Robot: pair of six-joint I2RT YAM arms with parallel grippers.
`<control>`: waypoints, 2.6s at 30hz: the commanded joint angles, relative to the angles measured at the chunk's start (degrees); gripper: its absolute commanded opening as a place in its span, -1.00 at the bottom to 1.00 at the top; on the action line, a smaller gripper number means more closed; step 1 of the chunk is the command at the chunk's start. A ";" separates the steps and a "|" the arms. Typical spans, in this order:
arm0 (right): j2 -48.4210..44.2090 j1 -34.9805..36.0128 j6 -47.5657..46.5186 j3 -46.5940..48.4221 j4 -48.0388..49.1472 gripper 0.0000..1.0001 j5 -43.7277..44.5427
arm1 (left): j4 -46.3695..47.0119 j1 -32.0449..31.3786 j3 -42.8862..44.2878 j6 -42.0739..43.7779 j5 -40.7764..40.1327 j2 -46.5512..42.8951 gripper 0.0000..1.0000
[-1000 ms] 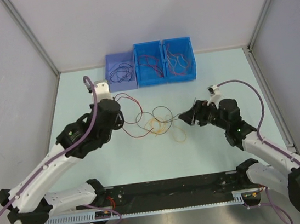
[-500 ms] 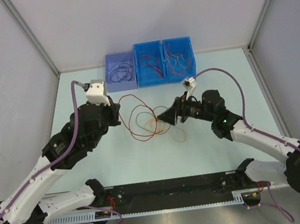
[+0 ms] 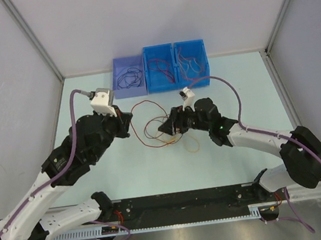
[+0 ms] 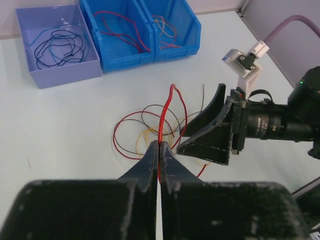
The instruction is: Untangle the cables
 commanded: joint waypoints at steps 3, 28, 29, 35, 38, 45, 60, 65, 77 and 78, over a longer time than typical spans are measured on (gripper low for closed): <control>1.24 0.30 0.17 3.63 1.85 0.28 6.26 | 2.67 -0.22 0.08 1.82 2.47 -2.27 -0.99; -15.53 0.39 -1.42 17.33 -10.45 -1.00 3.37 | 7.06 -0.22 -9.06 -0.02 2.03 -1.92 -1.00; -16.15 0.39 -1.16 18.12 -10.63 -1.00 2.23 | 7.33 -0.13 -9.59 -0.11 2.47 -1.84 -0.99; -20.28 -0.22 -0.36 24.63 -11.24 -1.00 0.46 | 9.17 -0.13 -15.20 -1.25 4.58 -0.78 -0.99; -21.78 -1.80 -0.10 27.70 -11.95 -1.00 0.11 | 11.02 -0.13 -19.33 -2.39 6.24 -0.61 -0.99; -24.86 -8.21 1.04 32.46 -13.00 -1.00 -2.17 | 18.40 -0.13 -29.54 -7.31 14.24 0.71 -0.99; -23.54 -13.41 4.82 38.08 -11.68 -1.00 -6.83 | 20.35 -0.48 -35.70 -6.97 17.51 -1.48 0.30; -23.37 -11.04 3.42 38.08 -14.14 -1.00 -6.66 | 14.37 -0.39 -30.00 -7.15 9.08 -4.21 0.98; -22.40 -9.63 2.01 37.91 -16.34 -1.00 -4.90 | 15.50 -3.82 -24.10 1.73 5.11 -14.66 1.00; -22.31 -9.63 2.10 37.91 -16.52 -1.00 -4.73 | 16.03 -4.26 -24.27 2.60 6.07 -16.32 0.99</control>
